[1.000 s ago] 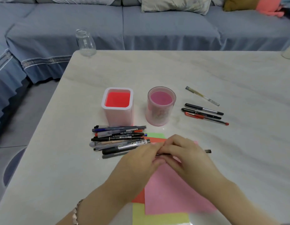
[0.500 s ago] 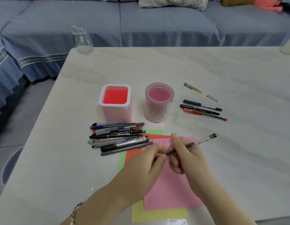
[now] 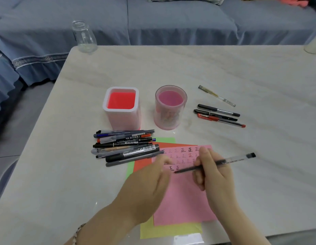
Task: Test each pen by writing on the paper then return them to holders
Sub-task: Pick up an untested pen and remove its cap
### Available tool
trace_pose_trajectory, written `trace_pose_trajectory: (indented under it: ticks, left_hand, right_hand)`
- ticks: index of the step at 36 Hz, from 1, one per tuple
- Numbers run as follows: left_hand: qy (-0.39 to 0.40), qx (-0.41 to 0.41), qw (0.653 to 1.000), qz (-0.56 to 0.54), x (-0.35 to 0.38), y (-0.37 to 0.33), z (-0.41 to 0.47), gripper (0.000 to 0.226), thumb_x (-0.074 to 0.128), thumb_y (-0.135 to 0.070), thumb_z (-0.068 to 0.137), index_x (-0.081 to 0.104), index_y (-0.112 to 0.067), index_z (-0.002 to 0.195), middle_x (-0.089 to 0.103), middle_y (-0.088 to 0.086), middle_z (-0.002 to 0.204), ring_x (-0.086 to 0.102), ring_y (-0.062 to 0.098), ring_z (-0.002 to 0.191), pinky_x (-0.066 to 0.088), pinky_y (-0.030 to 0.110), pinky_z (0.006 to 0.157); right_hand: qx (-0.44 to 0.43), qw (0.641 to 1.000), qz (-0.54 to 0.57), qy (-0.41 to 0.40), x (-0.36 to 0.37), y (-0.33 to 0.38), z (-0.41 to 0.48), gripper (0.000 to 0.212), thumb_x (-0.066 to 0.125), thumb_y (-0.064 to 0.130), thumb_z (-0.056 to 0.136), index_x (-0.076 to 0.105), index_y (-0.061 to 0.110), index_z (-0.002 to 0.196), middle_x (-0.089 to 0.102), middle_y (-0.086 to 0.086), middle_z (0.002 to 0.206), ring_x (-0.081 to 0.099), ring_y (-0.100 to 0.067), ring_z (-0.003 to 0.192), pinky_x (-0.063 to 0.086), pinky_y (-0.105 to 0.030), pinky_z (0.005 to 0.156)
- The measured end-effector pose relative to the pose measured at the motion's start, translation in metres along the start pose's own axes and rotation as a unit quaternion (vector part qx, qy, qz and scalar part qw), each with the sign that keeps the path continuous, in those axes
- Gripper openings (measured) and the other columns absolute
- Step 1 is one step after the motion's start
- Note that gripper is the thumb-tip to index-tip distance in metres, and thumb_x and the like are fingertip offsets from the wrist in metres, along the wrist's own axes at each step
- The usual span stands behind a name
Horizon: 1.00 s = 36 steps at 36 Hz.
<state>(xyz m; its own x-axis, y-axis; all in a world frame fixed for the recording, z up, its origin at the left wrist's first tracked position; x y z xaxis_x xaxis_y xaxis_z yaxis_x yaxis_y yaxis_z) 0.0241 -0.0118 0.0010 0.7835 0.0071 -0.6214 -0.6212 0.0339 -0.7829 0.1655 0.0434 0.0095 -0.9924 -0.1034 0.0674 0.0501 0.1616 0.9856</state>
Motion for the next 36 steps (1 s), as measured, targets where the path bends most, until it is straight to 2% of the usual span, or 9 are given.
trace_pose_trajectory:
  ticks: [4,8,12,15,19,25,28,31,36]
  left_hand:
    - [-0.078,-0.061,0.989,0.11,0.004,0.037,-0.002,0.02,0.028,-0.013,0.098,0.041,-0.028,0.097,0.042,-0.015,0.078,0.044,0.007,0.072,0.033,0.02,0.063]
    - [-0.152,0.045,0.955,0.252,0.004,0.06,-0.004,0.018,0.038,-0.012,0.082,0.05,-0.021,0.092,0.057,-0.004,0.076,0.039,0.01,0.076,0.033,0.026,0.067]
    - [-0.158,0.066,0.937,0.305,0.009,0.062,-0.002,0.025,0.039,-0.014,0.08,0.051,-0.02,0.101,0.067,0.003,0.094,0.046,0.02,0.091,0.029,0.031,0.074]
    - [-0.169,0.089,0.941,0.28,0.016,0.047,0.002,0.027,0.041,-0.013,0.081,0.058,-0.013,0.101,0.064,0.012,0.102,0.048,0.025,0.1,0.032,0.035,0.083]
    - [-0.084,0.144,0.959,0.23,0.04,0.028,0.006,0.034,0.043,-0.014,0.08,0.05,-0.018,0.114,0.062,0.018,0.115,0.051,0.029,0.11,0.044,0.042,0.093]
    - [0.064,0.11,0.951,0.283,0.071,0.031,0.013,0.042,0.038,-0.043,0.09,0.049,-0.036,0.13,0.039,0.015,0.145,0.033,0.032,0.136,0.021,0.048,0.11]
    - [0.081,0.101,0.942,0.31,0.075,0.037,0.016,0.042,0.035,-0.047,0.092,0.048,-0.039,0.131,0.036,0.015,0.146,0.028,0.033,0.137,0.018,0.056,0.106]
    - [0.074,0.102,0.944,0.305,0.077,0.038,0.016,0.042,0.036,-0.048,0.091,0.048,-0.04,0.13,0.036,0.013,0.147,0.027,0.031,0.138,0.019,0.05,0.11]
    - [0.064,0.102,0.959,0.258,0.076,0.039,0.016,0.043,0.039,-0.047,0.089,0.048,-0.04,0.131,0.034,0.013,0.148,0.024,0.029,0.14,0.012,0.039,0.111]
  right_hand:
    - [0.003,0.998,-0.039,-0.058,-0.025,-0.012,0.009,0.034,0.041,0.015,0.097,0.06,0.014,0.068,0.044,0.0,0.04,0.039,-0.012,0.036,0.032,-0.017,0.039]
    - [0.034,0.997,-0.022,-0.069,-0.04,-0.023,0.012,0.032,0.04,0.014,0.097,0.066,0.01,0.078,0.064,-0.006,0.055,0.057,-0.014,0.048,0.047,-0.019,0.049]
    - [0.053,0.997,0.002,-0.059,-0.044,-0.024,0.015,0.031,0.039,0.01,0.096,0.065,0.007,0.08,0.072,-0.011,0.071,0.068,-0.018,0.063,0.054,-0.021,0.055]
    - [0.039,0.997,-0.029,-0.062,-0.047,-0.025,0.018,0.033,0.045,0.014,0.095,0.07,0.017,0.073,0.072,-0.01,0.077,0.069,-0.022,0.074,0.056,-0.027,0.063]
    - [0.018,0.995,-0.053,-0.079,-0.049,-0.027,0.024,0.037,0.046,0.02,0.095,0.069,0.022,0.067,0.07,-0.004,0.066,0.065,-0.016,0.066,0.051,-0.022,0.06]
    - [0.008,0.994,-0.075,-0.078,-0.049,-0.032,0.035,0.027,0.05,0.019,0.094,0.064,0.018,0.071,0.069,-0.002,0.066,0.065,-0.016,0.068,0.053,-0.029,0.068]
    - [0.003,0.991,-0.101,-0.089,-0.05,-0.036,0.038,0.032,0.059,0.027,0.088,0.063,0.021,0.057,0.069,0.0,0.061,0.065,-0.014,0.063,0.051,-0.022,0.066]
    - [-0.005,0.986,-0.124,-0.111,-0.047,-0.039,0.041,0.035,0.065,0.029,0.083,0.054,0.014,0.054,0.06,0.003,0.045,0.056,-0.007,0.045,0.043,-0.012,0.051]
    - [-0.034,0.973,-0.163,-0.161,-0.044,-0.051,0.042,0.047,0.063,0.025,0.085,0.038,0.014,0.048,0.043,-0.004,0.042,0.039,-0.009,0.041,0.033,-0.016,0.044]
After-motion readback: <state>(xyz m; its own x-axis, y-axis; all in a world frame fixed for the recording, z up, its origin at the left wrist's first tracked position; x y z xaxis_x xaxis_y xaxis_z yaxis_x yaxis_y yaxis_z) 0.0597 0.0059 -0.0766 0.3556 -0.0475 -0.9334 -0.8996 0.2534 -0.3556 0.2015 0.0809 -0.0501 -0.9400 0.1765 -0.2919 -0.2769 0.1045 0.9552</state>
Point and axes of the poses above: each hand's wrist, its own z-axis towards the middle knuckle, its own x-axis out of the palm, y = z × x, the point moved 2 cm from there along z, towards the middle knuckle
